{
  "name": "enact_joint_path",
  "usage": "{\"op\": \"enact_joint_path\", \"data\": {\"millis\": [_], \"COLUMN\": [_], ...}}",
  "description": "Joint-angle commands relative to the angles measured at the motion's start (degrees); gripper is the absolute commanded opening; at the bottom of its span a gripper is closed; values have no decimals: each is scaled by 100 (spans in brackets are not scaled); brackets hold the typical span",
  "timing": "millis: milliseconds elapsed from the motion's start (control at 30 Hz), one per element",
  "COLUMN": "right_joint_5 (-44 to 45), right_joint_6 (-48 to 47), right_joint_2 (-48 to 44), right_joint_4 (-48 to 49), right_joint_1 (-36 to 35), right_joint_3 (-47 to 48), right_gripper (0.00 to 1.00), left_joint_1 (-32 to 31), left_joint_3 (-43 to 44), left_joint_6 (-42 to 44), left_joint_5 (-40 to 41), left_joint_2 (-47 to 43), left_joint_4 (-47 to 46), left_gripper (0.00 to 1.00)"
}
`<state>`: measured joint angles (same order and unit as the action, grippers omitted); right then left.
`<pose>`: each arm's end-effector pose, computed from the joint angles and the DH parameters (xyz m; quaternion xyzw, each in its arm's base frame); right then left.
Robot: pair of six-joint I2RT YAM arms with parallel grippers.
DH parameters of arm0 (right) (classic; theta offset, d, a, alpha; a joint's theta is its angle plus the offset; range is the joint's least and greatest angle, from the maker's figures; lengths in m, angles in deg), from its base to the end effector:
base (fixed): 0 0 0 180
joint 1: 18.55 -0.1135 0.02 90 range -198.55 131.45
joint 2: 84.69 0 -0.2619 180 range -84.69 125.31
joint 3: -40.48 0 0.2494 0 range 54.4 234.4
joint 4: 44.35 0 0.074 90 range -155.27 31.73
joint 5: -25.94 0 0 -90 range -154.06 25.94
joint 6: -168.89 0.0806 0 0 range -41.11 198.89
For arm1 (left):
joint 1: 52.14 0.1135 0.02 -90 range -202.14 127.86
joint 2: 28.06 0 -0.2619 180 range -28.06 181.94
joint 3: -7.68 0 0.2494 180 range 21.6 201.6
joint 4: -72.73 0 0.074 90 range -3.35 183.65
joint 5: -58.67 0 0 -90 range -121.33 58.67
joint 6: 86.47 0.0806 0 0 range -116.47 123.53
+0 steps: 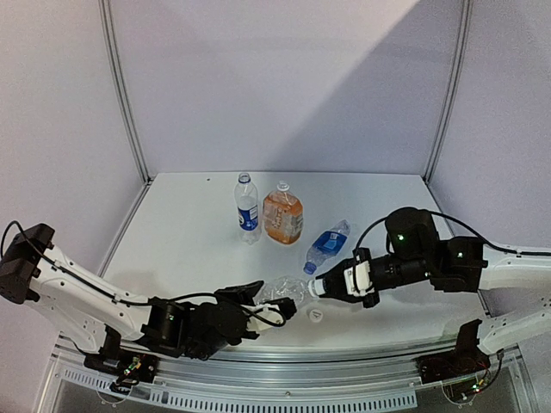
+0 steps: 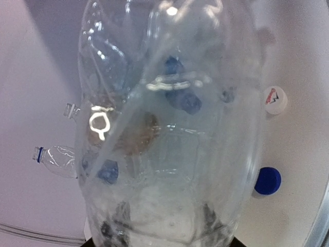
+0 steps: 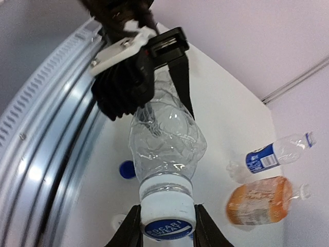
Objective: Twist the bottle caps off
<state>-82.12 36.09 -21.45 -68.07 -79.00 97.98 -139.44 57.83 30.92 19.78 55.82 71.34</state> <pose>0.1170 0.2571 0.2483 -0.7178 0.4675 0.2103 0.4711 0.0770 -0.3015 0.1688 0.5532 0.6016 0.1102 0.5656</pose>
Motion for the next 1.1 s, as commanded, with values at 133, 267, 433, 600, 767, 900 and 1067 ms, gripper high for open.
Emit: {"op": "enact_joint_path", "data": {"millis": [133, 267, 433, 600, 767, 900, 1067], "right_joint_5": [2087, 2429, 2898, 3402, 3651, 3786, 4534], "right_joint_6": [-2975, -3189, -3273, -3376, -2354, -626, 1382], "right_joint_2": [91, -202, -535, -485, -339, -286, -289], "right_joint_4": [197, 145, -30, -99, -142, -534, -1026], "right_joint_1": [-484, -588, -817, -1057, -1065, -1055, -1054], "right_joint_3": [-321, -373, -366, -392, -226, 150, 638], "right_gripper": [20, 21, 21, 21, 25, 26, 19], "left_joint_1": [-102, -102, -102, -102, 48, 354, 561], "left_joint_3": [-22, -10, -28, -77, -142, -165, -252], "left_joint_6": [-336, -347, -376, -516, -649, -1002, -1391], "left_joint_5": [-440, -370, -356, -597, -197, 287, 452], "left_joint_2": [-102, -69, -180, -433, -722, -1000, -1423], "left_joint_4": [355, 427, 486, 499, 424, 564, 645], "left_gripper": [26, 26, 26, 26, 26, 27, 28]}}
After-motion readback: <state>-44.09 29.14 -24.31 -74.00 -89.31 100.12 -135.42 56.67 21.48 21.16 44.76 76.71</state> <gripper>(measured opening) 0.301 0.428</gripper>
